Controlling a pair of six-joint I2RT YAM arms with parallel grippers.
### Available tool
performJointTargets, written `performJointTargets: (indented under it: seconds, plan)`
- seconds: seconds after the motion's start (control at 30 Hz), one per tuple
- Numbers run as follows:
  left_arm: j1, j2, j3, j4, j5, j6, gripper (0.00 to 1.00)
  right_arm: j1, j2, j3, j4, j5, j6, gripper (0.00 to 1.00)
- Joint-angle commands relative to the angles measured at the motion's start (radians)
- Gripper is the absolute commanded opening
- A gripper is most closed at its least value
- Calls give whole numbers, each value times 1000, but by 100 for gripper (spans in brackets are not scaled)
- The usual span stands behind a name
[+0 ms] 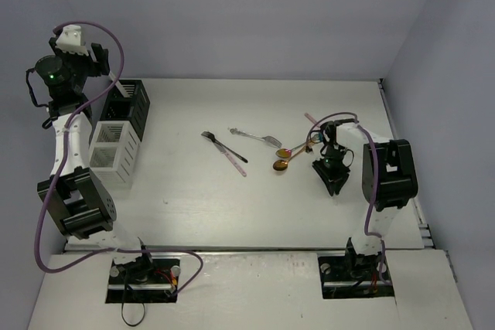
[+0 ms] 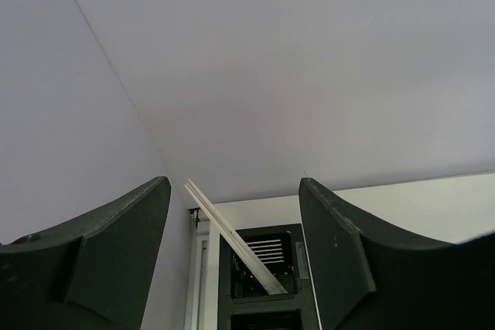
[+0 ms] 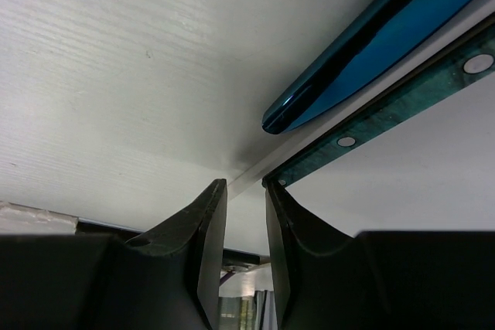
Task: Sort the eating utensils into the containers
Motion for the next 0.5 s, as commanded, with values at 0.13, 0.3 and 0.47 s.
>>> performJointTargets:
  seconds: [0.13, 0.3, 0.47]
  plan:
    - [11, -34, 47, 78, 5, 22, 64, -90, 64, 10, 38, 54, -12, 25]
    - [16, -33, 42, 78, 6, 22, 64, -145, 69, 58, 46, 87, -35, 26]
    - [14, -28, 45, 76, 9, 17, 64, -164, 55, 102, 44, 96, -38, 26]
